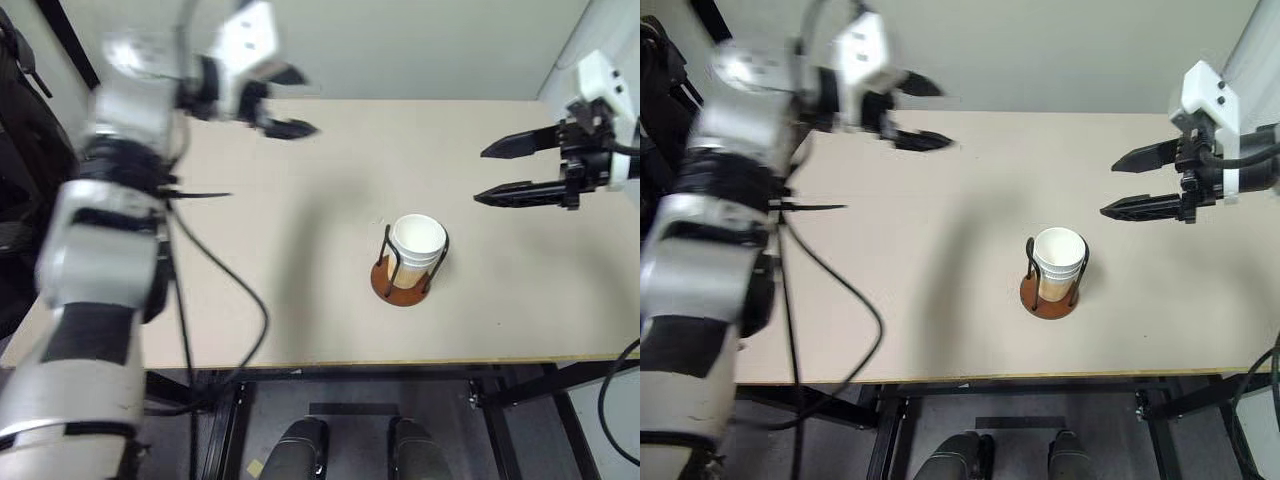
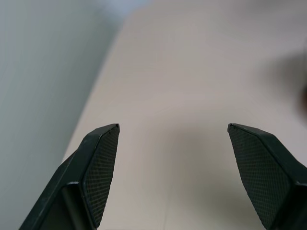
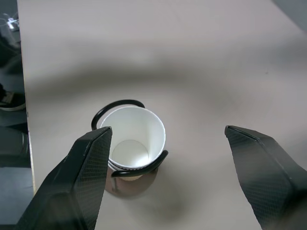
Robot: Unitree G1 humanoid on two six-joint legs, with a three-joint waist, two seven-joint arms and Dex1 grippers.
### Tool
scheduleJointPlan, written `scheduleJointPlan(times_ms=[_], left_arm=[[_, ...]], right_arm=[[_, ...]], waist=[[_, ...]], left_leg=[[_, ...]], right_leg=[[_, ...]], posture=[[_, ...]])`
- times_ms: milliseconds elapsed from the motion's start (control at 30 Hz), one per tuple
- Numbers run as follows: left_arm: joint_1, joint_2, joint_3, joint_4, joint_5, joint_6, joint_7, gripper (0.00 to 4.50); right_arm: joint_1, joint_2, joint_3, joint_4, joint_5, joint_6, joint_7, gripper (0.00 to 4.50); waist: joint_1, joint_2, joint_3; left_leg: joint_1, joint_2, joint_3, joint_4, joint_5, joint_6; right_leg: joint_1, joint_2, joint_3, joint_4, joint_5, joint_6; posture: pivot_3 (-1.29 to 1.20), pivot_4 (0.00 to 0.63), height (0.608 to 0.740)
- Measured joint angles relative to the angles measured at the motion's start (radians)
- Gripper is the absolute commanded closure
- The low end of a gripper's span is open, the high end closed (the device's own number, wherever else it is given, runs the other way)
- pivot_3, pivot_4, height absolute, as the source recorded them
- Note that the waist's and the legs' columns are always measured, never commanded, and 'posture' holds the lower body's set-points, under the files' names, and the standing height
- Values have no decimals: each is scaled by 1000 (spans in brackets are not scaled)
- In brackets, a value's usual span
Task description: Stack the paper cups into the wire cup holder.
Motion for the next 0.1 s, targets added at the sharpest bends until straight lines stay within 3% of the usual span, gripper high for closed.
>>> scheduleJointPlan(times_ms=[100], left_arm=[[114, 162, 110, -125, -2, 102, 90, 644]], right_arm=[[-30, 22, 11, 30, -29, -19, 20, 588]], waist=[[-1, 1, 0]], left_leg=[[0, 0, -3, -1, 0, -1]], right_leg=[[1, 1, -2, 1, -3, -7]], posture=[[0, 150, 740]])
